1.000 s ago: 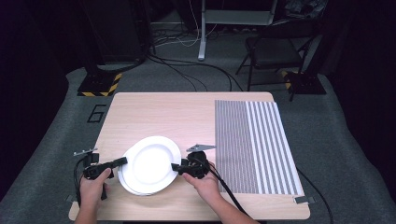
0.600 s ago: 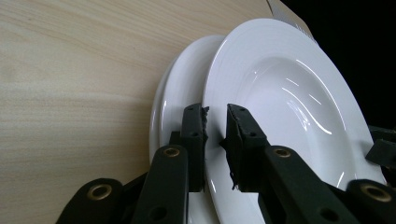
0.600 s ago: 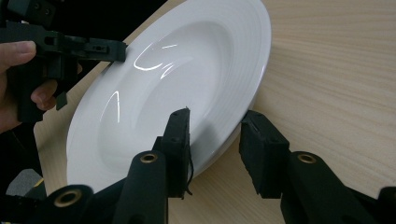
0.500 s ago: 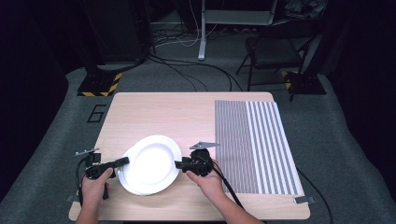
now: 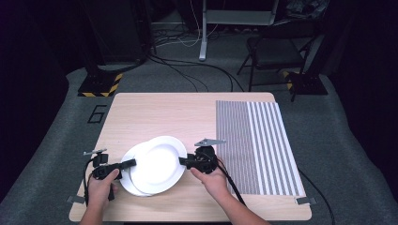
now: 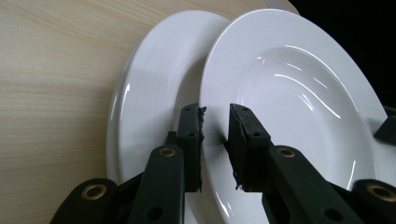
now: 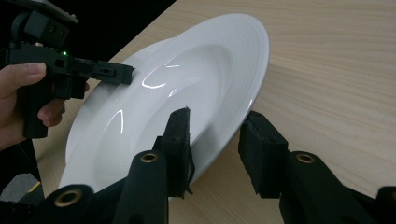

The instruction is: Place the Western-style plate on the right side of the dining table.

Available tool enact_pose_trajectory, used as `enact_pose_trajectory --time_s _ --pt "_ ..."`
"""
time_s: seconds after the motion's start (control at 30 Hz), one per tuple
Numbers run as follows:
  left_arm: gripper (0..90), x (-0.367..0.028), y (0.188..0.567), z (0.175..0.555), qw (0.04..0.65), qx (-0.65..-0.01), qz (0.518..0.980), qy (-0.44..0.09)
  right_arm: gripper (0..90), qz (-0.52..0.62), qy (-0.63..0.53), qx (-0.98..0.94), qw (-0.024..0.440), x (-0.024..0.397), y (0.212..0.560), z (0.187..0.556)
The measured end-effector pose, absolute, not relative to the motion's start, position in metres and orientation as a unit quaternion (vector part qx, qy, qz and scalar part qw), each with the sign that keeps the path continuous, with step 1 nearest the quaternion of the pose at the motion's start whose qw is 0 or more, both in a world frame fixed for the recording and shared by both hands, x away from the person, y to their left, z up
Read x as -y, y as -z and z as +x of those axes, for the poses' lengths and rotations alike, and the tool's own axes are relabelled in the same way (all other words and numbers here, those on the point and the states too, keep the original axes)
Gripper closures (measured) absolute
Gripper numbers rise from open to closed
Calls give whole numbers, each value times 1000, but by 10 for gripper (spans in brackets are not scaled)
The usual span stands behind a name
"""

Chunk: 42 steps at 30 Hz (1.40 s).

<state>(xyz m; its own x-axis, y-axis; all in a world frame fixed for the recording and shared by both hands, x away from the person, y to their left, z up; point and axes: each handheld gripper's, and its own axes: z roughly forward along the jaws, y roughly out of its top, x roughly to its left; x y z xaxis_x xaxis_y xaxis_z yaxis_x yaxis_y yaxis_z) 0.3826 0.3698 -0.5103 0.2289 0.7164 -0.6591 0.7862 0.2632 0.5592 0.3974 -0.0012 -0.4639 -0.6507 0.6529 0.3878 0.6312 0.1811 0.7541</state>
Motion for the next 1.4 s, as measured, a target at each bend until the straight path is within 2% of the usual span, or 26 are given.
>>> enact_pose_trajectory --time_s 0.4,0.67,0.83,1.07,1.4 --pt "666 -362 507 381 513 -603 609 42 622 432 -498 -752 -6 12 474 398" --pt "540 -365 501 379 516 -606 604 53 621 432 -506 -747 -5 14 477 396" --pt "538 -358 505 379 491 -603 626 55 619 432 -508 -745 -9 14 479 395" --pt "546 -354 504 373 500 -599 623 51 615 432 -511 -743 -7 13 479 394" --pt "547 -351 498 363 504 -603 618 30 516 442 -494 -749 -8 11 480 385"
